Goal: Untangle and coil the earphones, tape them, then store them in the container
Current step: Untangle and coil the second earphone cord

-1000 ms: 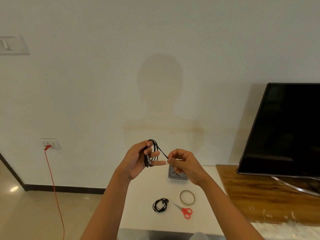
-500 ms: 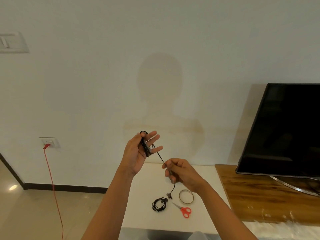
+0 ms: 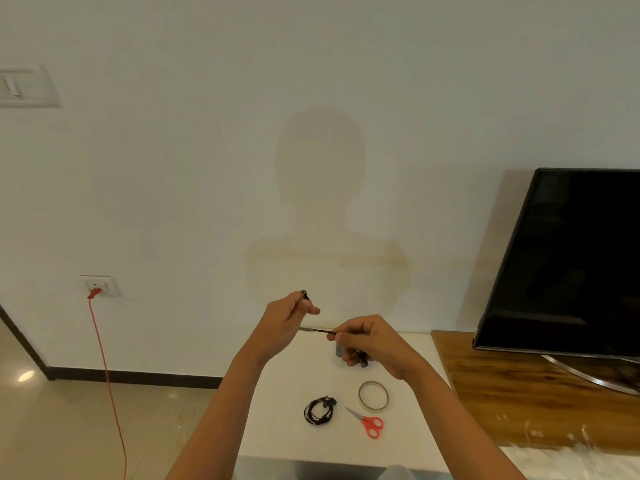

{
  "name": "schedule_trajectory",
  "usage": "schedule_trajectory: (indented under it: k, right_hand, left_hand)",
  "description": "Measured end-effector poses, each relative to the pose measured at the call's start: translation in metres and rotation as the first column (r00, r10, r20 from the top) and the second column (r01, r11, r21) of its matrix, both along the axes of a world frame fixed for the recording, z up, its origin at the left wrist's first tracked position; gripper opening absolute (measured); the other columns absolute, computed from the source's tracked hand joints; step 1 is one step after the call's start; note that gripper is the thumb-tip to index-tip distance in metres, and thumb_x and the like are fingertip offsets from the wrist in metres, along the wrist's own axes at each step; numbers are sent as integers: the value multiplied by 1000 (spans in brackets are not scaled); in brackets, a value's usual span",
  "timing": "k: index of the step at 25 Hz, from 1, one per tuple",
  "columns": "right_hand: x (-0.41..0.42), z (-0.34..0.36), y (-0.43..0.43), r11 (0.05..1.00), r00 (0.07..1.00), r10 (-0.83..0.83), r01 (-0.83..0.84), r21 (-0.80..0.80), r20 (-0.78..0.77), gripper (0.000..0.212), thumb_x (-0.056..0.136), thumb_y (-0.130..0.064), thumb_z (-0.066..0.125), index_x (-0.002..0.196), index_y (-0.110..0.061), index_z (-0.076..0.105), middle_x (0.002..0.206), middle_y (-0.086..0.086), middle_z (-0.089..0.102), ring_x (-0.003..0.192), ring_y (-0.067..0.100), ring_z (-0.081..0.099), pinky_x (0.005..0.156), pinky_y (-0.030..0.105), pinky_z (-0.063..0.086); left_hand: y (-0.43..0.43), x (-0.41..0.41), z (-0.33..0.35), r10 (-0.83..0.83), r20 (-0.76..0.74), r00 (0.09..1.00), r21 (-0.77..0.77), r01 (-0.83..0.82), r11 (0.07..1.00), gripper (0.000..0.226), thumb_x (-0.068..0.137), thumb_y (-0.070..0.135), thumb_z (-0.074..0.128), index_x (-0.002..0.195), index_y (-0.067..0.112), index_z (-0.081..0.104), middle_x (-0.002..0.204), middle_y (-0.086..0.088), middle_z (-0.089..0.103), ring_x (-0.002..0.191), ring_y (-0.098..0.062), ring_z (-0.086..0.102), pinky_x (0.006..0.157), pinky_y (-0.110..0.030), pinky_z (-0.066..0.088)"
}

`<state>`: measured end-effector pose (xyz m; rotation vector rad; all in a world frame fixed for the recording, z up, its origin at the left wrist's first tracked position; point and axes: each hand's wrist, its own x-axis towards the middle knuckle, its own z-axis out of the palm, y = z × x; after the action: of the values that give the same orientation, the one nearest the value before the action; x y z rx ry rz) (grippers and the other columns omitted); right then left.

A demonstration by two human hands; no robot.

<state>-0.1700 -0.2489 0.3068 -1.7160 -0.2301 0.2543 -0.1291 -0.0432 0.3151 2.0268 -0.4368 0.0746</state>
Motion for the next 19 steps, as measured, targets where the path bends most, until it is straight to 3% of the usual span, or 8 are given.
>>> schedule_trajectory:
  k: [3, 6, 9, 12, 14, 16, 19]
  right_hand:
    - [4, 6, 0, 995, 990, -95, 97, -13, 108, 12, 88, -16, 65, 89, -7, 74, 65, 11, 65, 55, 15, 58, 59, 31, 47]
    - [11, 11, 3, 987, 964, -156, 163, -16, 217, 10, 87, -17, 66, 85, -9, 73, 81, 20, 67, 55, 14, 52, 56, 25, 45]
    - [18, 12, 4, 981, 944, -190, 193, 15, 270, 8, 86, -18, 69, 85, -12, 74, 84, 14, 70, 63, 15, 54, 58, 23, 47]
    - [21, 9, 5, 965, 954, -245, 222, 142, 172, 9, 83, -15, 71, 87, -9, 76, 74, 8, 69, 61, 13, 53, 57, 20, 47]
    - [18, 3, 9, 957, 968, -238, 219, 190, 79, 12, 85, -14, 68, 90, -5, 75, 68, 2, 65, 58, 13, 52, 57, 20, 48]
    - [14, -4, 13, 955, 979, -204, 198, 219, 5, 17, 87, -14, 66, 93, 0, 74, 67, 2, 64, 59, 15, 54, 64, 26, 54]
    - [11, -9, 19, 937, 990, -129, 141, 321, -59, 22, 89, -12, 63, 100, 5, 71, 77, 8, 64, 69, 18, 58, 77, 35, 59]
  left_hand:
    - [-6, -3, -5, -64, -50, 997, 48, 66, 997, 29, 102, 21, 41, 89, 13, 66, 88, 5, 74, 82, 1, 63, 78, -16, 46]
    - [-16, -13, -7, -132, -189, 973, -7, 133, 991, 32, 103, 22, 39, 90, 13, 67, 81, 1, 74, 73, -1, 63, 64, -18, 40]
    - [-19, -22, -3, -266, -380, 886, -256, 175, 951, 37, 104, 23, 33, 86, 12, 63, 65, 1, 59, 95, -22, 71, 67, -26, 43]
    - [-22, -28, 3, -410, -458, 789, -589, 75, 804, 37, 104, 21, 31, 79, 11, 58, 56, 1, 41, 77, -21, 69, 89, -56, 49]
    - [-23, -27, 2, -452, -459, 765, -712, -13, 702, 35, 101, 20, 35, 74, 12, 55, 54, 2, 36, 64, -16, 61, 91, -66, 45]
    - [-21, -25, 1, -503, -433, 748, -802, -65, 594, 27, 97, 22, 42, 73, 13, 50, 53, 5, 34, 55, -11, 51, 83, -56, 49]
    - [-17, -24, 3, -560, -415, 717, -865, -119, 488, 25, 89, 26, 46, 67, 15, 46, 49, 8, 32, 42, -5, 35, 54, -25, 41]
